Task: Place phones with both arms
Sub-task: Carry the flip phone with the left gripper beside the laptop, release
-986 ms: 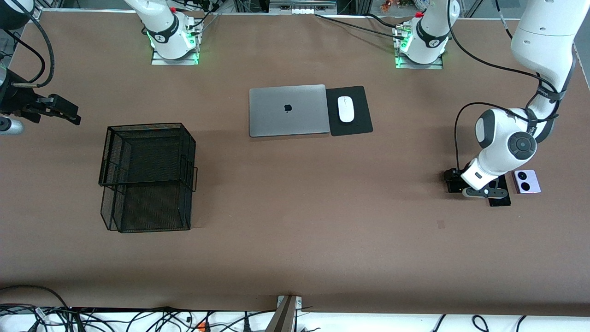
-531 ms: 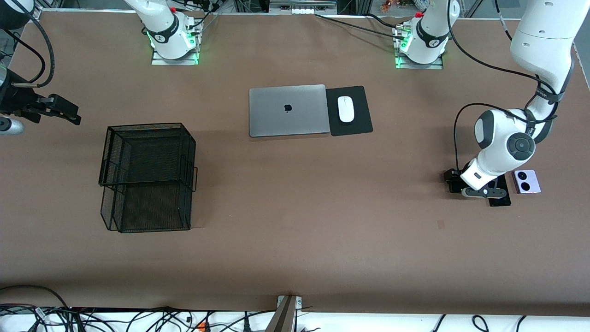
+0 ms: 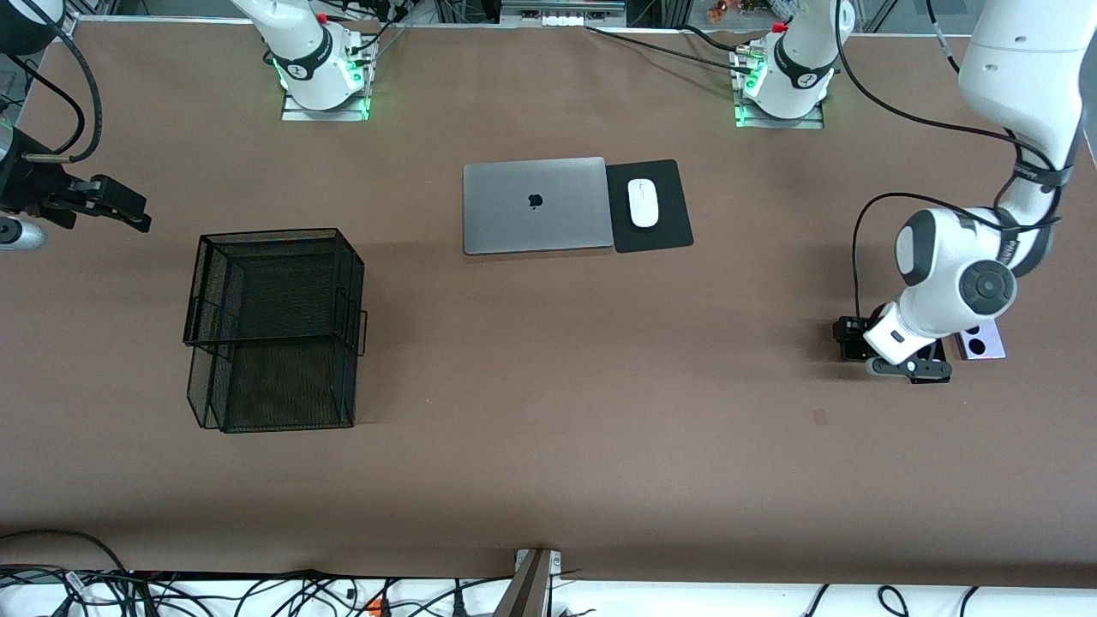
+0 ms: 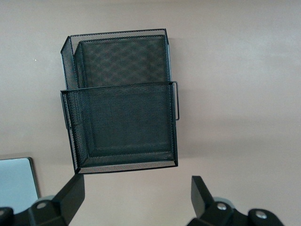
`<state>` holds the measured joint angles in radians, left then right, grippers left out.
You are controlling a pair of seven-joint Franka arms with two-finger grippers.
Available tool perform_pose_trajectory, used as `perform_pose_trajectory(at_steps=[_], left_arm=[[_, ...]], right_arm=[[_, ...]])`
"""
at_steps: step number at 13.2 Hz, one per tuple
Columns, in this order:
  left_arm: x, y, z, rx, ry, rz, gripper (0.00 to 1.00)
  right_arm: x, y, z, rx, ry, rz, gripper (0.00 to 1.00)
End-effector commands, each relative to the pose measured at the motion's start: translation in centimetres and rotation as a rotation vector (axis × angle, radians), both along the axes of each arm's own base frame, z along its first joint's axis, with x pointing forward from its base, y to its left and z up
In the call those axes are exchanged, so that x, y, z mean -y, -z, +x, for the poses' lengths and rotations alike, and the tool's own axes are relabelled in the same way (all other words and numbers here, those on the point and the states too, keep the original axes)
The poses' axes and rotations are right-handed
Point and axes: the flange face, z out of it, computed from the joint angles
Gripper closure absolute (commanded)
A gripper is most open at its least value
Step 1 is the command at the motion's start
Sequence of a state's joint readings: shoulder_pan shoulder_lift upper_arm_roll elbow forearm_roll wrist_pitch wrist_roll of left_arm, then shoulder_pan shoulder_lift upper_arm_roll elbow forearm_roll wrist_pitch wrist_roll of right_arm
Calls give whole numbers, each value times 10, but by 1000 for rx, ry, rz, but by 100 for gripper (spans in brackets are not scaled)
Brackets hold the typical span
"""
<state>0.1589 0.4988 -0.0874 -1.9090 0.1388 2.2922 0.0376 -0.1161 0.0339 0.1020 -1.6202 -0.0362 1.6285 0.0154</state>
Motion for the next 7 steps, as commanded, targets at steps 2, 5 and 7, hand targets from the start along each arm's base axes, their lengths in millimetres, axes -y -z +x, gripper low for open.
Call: perform_pose_trajectory(at_steps=[2,5,7], left_arm=[[64,-78,37,-24,21,-18,64],[157,-82,36,-24,60,-118,64],[247,-83,42,-1,99,-154,64]], right_arm=[[-1,-6,-4,3,15,14,0],[-1,-6,-4,1,6,14,0],[-2,-7,-4,3,1,14,0]])
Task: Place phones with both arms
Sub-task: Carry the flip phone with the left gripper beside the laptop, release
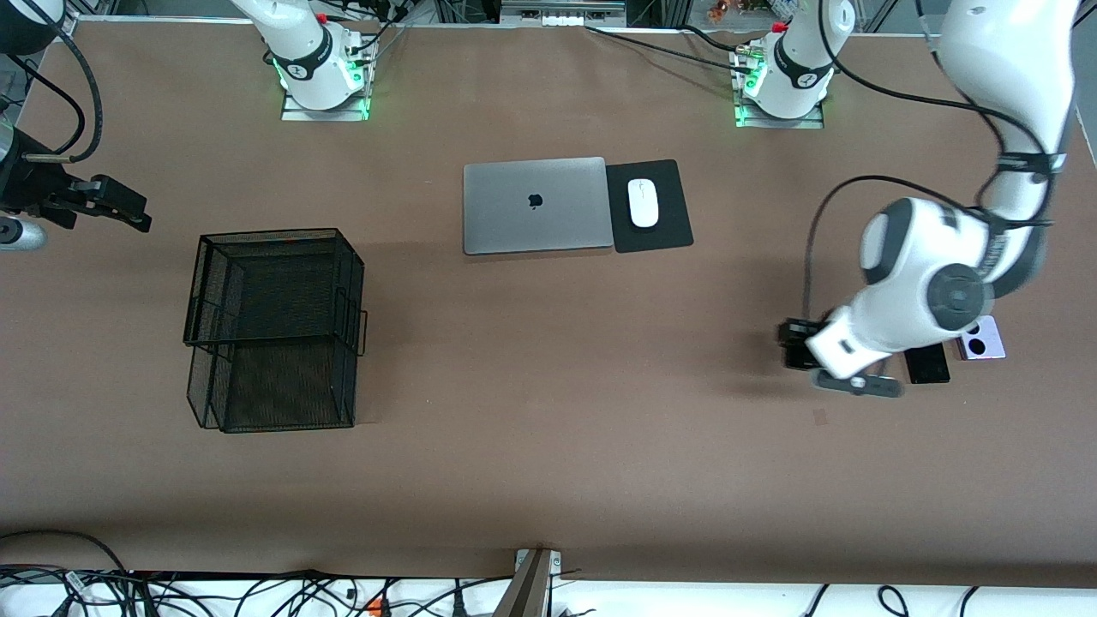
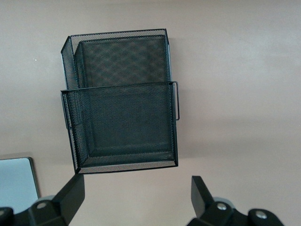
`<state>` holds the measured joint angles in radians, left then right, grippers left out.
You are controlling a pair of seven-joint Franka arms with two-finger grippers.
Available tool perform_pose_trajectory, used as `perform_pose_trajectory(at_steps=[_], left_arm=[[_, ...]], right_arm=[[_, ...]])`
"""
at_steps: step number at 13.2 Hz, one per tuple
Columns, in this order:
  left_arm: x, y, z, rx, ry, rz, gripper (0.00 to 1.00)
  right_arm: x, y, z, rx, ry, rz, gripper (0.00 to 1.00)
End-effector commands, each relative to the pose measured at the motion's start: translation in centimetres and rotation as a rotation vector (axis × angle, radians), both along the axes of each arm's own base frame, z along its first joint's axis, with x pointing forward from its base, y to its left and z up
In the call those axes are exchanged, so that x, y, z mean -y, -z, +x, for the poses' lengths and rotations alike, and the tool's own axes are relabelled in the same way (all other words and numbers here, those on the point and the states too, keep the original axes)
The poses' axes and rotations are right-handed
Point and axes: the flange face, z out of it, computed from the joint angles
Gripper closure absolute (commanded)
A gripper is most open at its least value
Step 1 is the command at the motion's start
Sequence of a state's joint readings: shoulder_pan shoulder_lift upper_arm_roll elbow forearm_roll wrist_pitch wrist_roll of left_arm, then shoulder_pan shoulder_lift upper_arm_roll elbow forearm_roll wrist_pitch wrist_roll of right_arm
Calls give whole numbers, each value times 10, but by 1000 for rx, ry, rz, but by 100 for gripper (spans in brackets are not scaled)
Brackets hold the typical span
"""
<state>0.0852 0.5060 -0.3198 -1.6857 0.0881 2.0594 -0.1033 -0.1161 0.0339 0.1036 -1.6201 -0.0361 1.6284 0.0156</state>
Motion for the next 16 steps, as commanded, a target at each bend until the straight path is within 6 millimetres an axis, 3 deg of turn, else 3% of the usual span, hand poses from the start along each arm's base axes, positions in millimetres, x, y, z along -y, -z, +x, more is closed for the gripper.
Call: perform_pose_trajectory(at_steps=[1,4,7,9,14,15,16], left_arm=[[109,4,9,4,-42,-42,64],[213,38,-10,3,-176,-61,64],[288,73,-38,82,-235,-131,63],[309,95,-54,73,-251,-134,63],[317,138,-69,27,-236,-108,61],[317,141,-69,28,-238,-110,57],[317,140,-68,39,-239,-117,38]], right_arm=[[0,-5,-4,0,2,14,0],[-2,-4,-7,-22,-11,11,0],[-12,-4,-7,-22,-28,11,0],[-13,-5,-6,-17,-23,11,0],[-12,1,-5,-28,-22,12,0],[-13,2,-5,-28,-22,12,0],[-12,1,-4,-25,-22,12,0]])
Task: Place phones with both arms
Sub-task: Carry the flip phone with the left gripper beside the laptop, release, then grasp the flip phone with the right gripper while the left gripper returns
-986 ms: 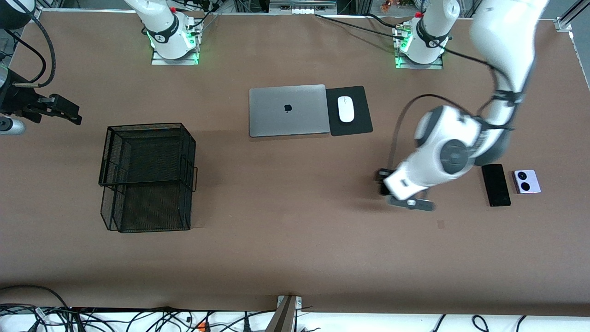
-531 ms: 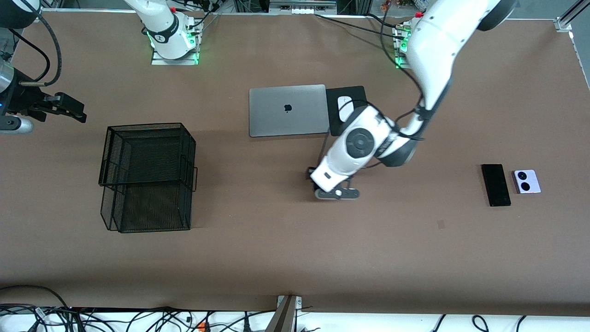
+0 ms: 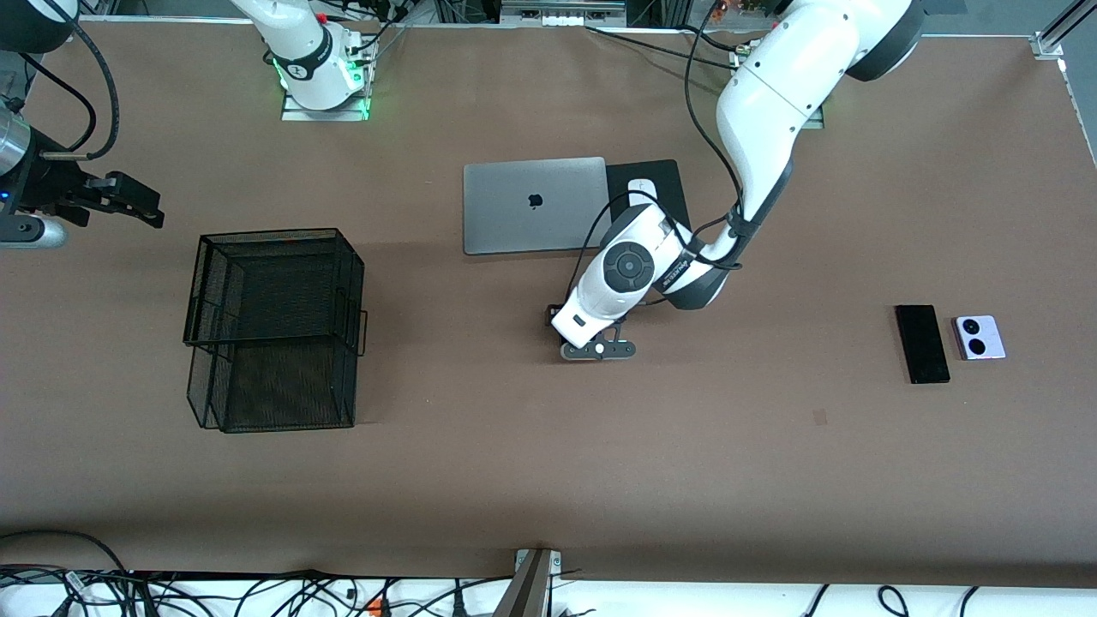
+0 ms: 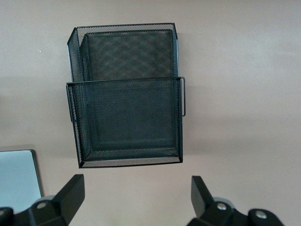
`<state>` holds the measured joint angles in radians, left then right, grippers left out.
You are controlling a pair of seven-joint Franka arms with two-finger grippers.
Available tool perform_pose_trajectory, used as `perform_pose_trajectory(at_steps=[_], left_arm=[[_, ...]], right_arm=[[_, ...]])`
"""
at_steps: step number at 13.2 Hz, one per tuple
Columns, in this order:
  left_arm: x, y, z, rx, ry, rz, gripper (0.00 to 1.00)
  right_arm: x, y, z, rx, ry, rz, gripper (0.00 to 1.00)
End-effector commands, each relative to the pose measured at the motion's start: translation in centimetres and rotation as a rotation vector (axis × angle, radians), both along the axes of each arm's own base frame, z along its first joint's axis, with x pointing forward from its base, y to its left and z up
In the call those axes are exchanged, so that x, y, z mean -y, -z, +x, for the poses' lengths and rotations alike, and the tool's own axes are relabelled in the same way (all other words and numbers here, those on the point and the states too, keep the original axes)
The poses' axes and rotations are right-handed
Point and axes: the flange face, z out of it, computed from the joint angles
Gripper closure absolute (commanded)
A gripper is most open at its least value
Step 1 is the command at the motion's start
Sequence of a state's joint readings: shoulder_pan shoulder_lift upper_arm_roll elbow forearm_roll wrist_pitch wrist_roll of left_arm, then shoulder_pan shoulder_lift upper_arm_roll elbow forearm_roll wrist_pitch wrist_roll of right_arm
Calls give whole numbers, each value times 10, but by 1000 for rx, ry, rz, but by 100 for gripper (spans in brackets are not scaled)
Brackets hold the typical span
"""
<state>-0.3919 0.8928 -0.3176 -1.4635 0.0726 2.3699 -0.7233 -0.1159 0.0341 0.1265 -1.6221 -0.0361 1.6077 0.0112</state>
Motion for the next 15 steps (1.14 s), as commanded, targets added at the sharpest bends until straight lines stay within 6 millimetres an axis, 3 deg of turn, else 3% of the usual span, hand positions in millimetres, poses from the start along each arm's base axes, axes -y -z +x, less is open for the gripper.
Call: perform_pose_trajectory(at_steps=[1,3,5,6,8,10,12,15], left_arm=[[7,0,5,25,-4,-6,0],[-3,-10,14,37,-12,-7,0],[-24,-39,30,38,-40,7,0],[-41,-62,38,15,-49,39,0],[-101,-108,56,-67,-87,118,0],[-162,-131,68,-144,-133,200,0],[-234,-147,76,-181,-162,367,0],[-322,-147,80,-261,-208,561,0]], right_arm=[[0,-2,-2,-4,5,11,0],[0,-1,-2,-5,5,11,0],[1,1,-1,-5,5,12,0],[0,4,1,-8,5,12,0],[-10,9,7,3,-12,17,0],[-40,18,12,9,-14,21,0],[-86,29,18,23,19,27,0],[-170,57,23,50,15,62,0]])
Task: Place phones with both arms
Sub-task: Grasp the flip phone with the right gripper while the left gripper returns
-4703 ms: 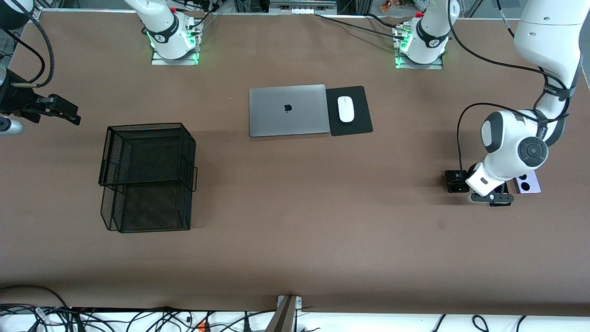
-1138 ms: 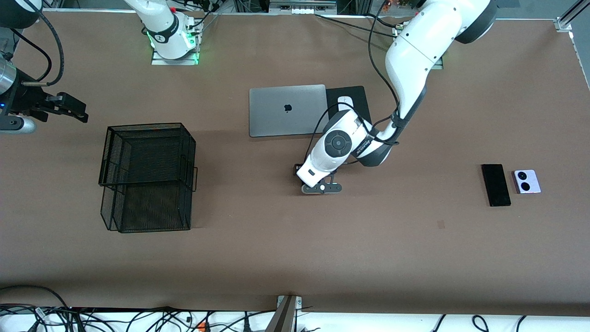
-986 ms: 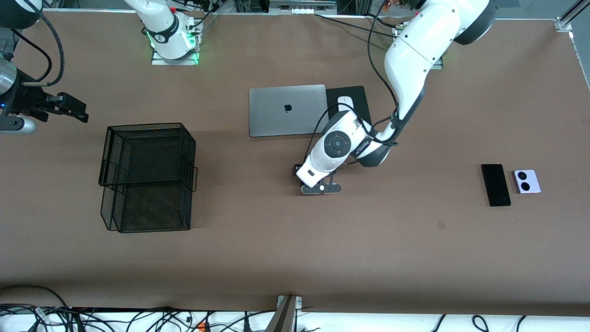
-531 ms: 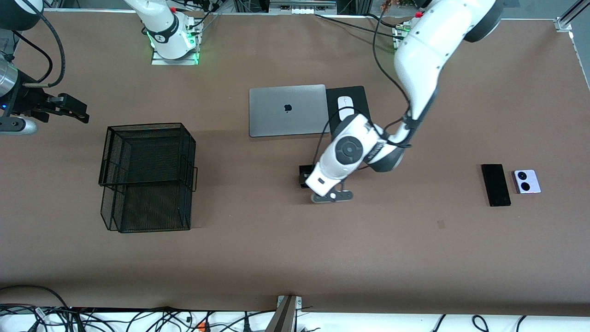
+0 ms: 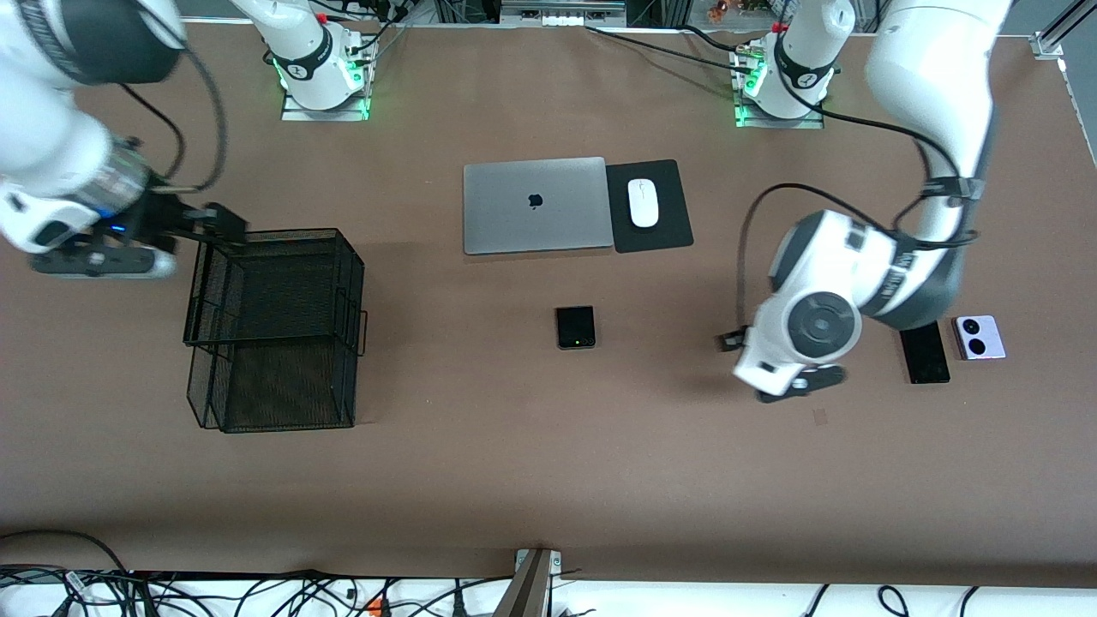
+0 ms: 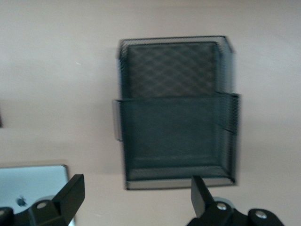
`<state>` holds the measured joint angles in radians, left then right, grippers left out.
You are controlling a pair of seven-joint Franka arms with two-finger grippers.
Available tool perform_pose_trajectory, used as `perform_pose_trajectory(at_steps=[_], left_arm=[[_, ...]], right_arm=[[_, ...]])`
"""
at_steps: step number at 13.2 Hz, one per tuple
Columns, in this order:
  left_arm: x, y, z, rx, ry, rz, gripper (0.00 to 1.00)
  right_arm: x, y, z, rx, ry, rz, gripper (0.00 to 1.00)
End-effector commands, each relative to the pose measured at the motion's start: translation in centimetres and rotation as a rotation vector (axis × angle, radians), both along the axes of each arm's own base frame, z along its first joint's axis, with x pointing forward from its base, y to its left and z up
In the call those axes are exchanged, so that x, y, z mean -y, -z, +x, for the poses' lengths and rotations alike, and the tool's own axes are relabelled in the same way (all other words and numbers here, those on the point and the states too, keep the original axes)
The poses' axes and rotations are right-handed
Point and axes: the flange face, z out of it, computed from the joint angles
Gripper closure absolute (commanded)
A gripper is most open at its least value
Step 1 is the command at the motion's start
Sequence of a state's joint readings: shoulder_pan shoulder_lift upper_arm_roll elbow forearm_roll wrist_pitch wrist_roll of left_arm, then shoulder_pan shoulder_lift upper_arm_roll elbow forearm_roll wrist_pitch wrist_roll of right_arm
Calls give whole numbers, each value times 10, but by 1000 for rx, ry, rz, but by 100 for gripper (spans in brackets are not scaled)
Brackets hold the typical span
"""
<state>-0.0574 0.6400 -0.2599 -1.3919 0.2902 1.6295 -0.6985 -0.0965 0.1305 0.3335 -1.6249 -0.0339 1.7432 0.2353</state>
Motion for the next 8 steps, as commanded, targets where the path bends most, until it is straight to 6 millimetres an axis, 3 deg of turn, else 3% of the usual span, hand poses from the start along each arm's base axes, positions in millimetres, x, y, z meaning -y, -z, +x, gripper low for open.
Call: perform_pose_trajectory(at_steps=[1,3,5,8], left_arm=[[-70,1,-2,-53,-20,139,0],[-130,8,3,-90,18,142,0],[-183,13,7,-100,65,80,0],[-266,48,8,-97,189,-44,0]], right_arm=[[-70,25,2,17,39,34,0],[-121,46,-1,28,112,71,0],[-186,77,-15,49,147,49,0],[-284,125,-46,77,98,-11,0]])
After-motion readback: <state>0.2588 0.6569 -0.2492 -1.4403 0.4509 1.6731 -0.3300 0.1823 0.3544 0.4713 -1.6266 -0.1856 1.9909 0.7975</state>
